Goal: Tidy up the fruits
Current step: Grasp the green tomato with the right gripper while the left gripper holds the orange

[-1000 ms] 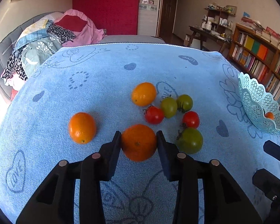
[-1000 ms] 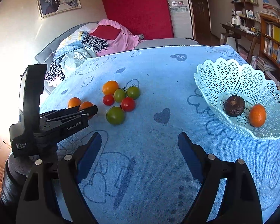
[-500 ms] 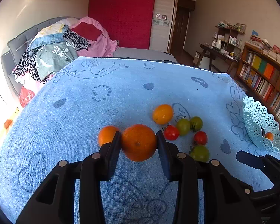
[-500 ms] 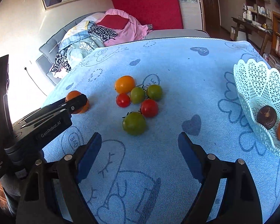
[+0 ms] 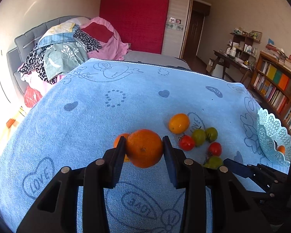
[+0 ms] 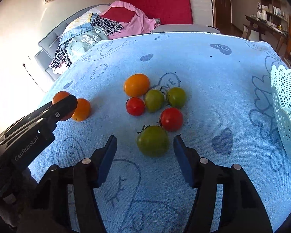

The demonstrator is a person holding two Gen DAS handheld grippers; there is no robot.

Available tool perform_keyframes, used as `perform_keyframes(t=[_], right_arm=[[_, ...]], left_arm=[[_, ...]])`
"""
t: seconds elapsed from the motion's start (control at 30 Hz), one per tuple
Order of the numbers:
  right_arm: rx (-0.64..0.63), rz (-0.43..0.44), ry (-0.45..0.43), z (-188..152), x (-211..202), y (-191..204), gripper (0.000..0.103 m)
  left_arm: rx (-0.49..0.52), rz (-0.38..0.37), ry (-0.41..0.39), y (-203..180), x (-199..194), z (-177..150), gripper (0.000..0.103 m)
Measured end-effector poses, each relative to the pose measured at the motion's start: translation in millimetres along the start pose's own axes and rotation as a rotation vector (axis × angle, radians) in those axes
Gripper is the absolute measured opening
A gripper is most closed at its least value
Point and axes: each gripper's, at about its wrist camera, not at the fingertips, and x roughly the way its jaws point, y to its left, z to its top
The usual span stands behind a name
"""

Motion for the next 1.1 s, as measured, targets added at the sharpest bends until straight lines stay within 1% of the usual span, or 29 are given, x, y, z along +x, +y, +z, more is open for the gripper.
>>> perform_keyframes(t=[0.07, 0.2, 0.27, 0.53, 0.83, 1.1], right_arm=[[-0.001, -0.005, 0.004, 0, 3, 1, 0.054], [-0.005, -0.017, 0.014, -2, 7, 0, 0.040], [0.001, -0.017, 0.016, -2, 8, -2, 0.036], [0.009, -0.009, -0.011, -6, -8, -6, 0.036], [0.053, 0.006, -0.080, -7, -45, -16, 0.036], [0.083, 0.002, -0.148, -9, -80, -28, 0.036]], left_arm=[[0.000, -0.002, 0.002, 0, 0, 0, 0.039], [0.004, -0.005, 0.003, -2, 0, 0, 0.039], [0.006, -0.006, 0.004, -2, 1, 0, 0.039], [0.018, -0.006, 0.008, -5, 2, -2, 0.039], [0.032, 0.001, 0.005, -7, 3, -3, 0.039], [0.059, -0.006, -0.010, -18, -8, -3, 0.039]])
